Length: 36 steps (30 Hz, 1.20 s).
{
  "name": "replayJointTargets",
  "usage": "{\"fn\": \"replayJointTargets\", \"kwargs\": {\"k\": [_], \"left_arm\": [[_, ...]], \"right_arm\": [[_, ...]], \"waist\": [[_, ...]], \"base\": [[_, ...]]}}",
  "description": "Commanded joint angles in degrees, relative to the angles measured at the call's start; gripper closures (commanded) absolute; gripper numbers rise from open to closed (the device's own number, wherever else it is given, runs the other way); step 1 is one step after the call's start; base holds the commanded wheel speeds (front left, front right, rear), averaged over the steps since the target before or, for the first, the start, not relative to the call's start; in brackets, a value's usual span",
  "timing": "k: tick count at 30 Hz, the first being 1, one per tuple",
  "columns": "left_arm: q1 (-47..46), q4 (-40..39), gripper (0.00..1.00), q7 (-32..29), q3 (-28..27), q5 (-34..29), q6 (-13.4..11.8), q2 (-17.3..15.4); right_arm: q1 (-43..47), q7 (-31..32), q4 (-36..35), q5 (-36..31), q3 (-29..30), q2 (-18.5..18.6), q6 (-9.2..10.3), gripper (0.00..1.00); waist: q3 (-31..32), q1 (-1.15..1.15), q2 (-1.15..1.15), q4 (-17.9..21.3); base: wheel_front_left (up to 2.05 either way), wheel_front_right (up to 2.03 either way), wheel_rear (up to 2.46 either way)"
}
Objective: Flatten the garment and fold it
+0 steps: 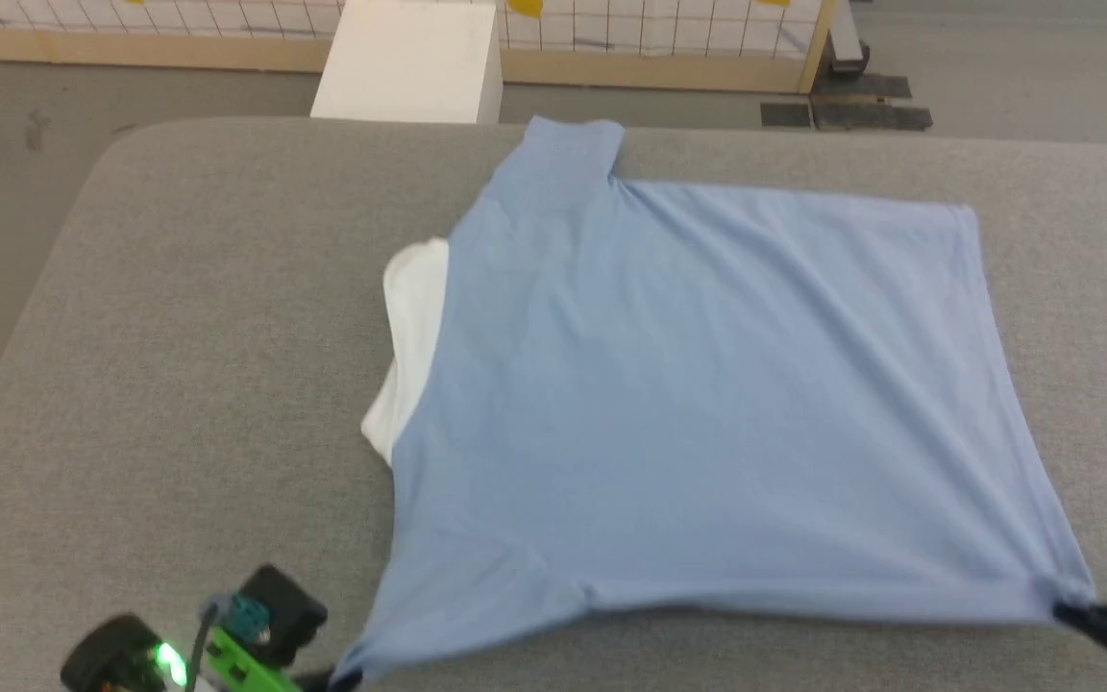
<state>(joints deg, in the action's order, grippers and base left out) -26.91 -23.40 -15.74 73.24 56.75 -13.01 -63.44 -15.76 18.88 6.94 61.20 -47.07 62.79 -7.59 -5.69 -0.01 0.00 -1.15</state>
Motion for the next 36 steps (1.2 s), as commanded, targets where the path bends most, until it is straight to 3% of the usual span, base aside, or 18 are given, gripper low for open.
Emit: {"fn": "replayJointTargets", "kwargs": {"k": [1, 8, 17, 27, 36], "left_arm": [[1.65, -0.45, 1.00, -0.80, 0.00, 0.82, 0.08, -0.78], [5.31, -2.59, 1.00, -4.61, 0.04, 0.69, 1.36, -0.59], [-1.41, -2.86, 1.00, 0.74, -6.65, -2.04, -0.84, 2.76], [-10.73, 0.19, 1.00, 4.92, -14.00, -4.36, -1.85, 7.43], [-14.87, 7.81, 1.00, 5.01, -15.47, -4.87, -1.09, 10.59]], "right_arm": [[2.02, 1.09, -0.55, 0.94, 0.45, 0.62, 0.10, 1.00], [8.51, 2.42, -3.42, 0.75, 4.61, 1.41, 0.10, 1.00], [9.69, -1.50, -6.19, 0.78, 16.95, -2.08, 0.10, 1.00], [8.68, -1.23, -8.64, -1.13, 28.04, -6.13, 0.10, 1.00], [5.87, 2.05, -8.63, -7.18, 32.70, -11.88, 0.10, 1.00]], "waist": [[0.78, 0.01, 0.00, -0.17], [-0.08, 0.01, 0.00, -0.08], [-4.96, 0.01, 0.00, 1.03], [-11.56, 0.01, 0.00, 2.21], [-16.54, 0.01, 0.00, 3.10]], "base": [[0.00, 0.00, 0.00], [0.00, 0.00, 0.00], [0.00, 0.00, 0.00], [0.00, 0.00, 0.00], [0.00, 0.00, 0.00]]}}
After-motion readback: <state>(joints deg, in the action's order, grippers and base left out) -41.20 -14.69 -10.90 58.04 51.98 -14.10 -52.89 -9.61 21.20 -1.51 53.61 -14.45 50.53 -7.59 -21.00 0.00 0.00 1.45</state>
